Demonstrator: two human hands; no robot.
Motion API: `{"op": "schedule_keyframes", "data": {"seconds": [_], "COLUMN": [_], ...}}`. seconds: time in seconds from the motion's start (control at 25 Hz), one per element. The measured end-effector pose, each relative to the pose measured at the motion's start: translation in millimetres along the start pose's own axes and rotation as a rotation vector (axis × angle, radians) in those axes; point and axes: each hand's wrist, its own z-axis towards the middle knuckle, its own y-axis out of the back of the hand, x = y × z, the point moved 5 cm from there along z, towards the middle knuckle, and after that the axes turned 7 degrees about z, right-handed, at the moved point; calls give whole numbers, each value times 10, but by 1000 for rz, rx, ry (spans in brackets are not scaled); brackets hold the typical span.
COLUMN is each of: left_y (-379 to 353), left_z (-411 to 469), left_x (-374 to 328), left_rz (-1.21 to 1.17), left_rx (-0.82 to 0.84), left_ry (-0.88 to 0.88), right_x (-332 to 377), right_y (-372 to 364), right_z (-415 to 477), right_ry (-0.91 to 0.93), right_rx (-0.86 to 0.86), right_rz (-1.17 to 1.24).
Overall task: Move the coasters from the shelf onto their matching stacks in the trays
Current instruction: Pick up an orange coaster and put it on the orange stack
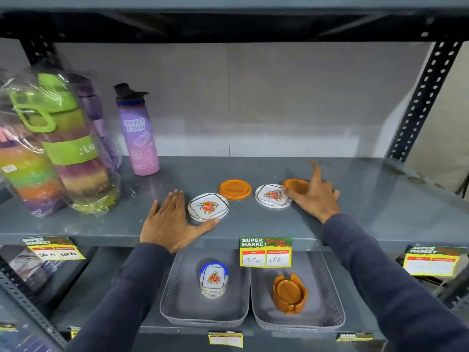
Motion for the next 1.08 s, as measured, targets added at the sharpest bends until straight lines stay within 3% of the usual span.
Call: {"op": "schedule_keyframes", "data": {"seconds": [0.24, 0.52, 0.68, 0.8, 0.96, 1.08], "left_y": [-28, -26, -8, -5, -6, 20], "left_z": [13, -17, -11, 9, -7, -8], "left_x": [-13, -4, -11, -9, -5, -12], "left_rz": [76, 84, 88, 94, 105, 94], "left_rx": [21, -6, 1, 5, 14, 7], "left_ry": [-12, -1, 5, 8, 11, 15], "right_x": [61, 882, 1370, 1619, 1648, 1426], "right_y": [79, 610, 1044, 1256, 1296, 1194], "right_z": [-48, -714, -1339, -1683, -1777, -1719], "right_ry": [21, 498, 835, 993, 1000, 884], "right_rx": [-61, -270, -486, -515, -493, -414], "right_rz": [79, 232, 267, 327, 334, 308]}}
